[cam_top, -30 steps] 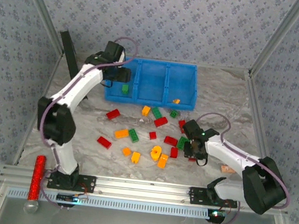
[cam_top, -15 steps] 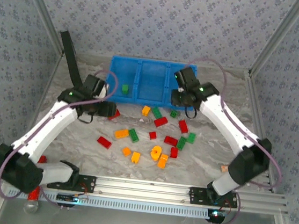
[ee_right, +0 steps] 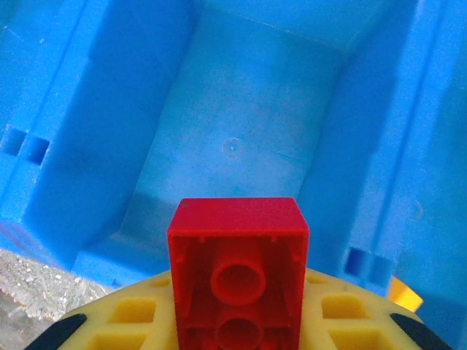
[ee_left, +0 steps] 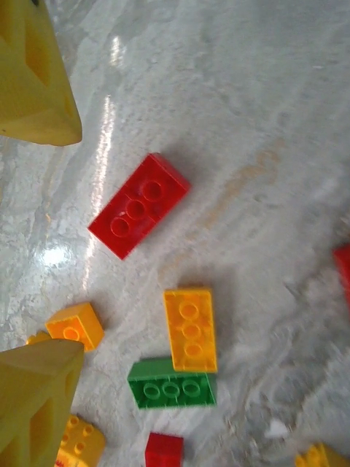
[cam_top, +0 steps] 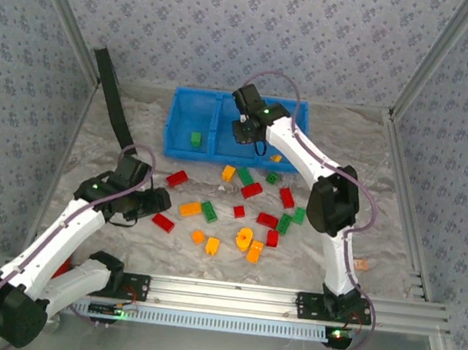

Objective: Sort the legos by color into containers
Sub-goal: Place the lego in the container.

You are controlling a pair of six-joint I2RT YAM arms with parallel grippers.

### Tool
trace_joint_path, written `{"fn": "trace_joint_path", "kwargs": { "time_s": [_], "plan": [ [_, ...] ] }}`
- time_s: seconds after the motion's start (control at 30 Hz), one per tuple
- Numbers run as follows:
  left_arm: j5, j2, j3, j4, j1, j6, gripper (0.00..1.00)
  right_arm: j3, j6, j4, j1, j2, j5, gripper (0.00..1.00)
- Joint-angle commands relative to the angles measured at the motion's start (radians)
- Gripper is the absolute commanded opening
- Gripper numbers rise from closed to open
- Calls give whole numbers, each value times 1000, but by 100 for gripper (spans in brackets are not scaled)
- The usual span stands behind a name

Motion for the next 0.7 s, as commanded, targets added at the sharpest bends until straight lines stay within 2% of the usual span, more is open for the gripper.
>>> {"fn": "trace_joint_path", "kwargs": {
  "time_s": [0.0,0.33,0.67],
  "plan": [
    [27,-39,-41,-3,-7,-117,71,76,-33,0,1,45,-25,28],
    [30,-73,-154,54,-19,-277,71,181,-28,5,-3,201,-79,30],
    [-11,-73,-227,144,-38,-416,71,183,-24,20,-11,251,-89,36]
  ]
}}
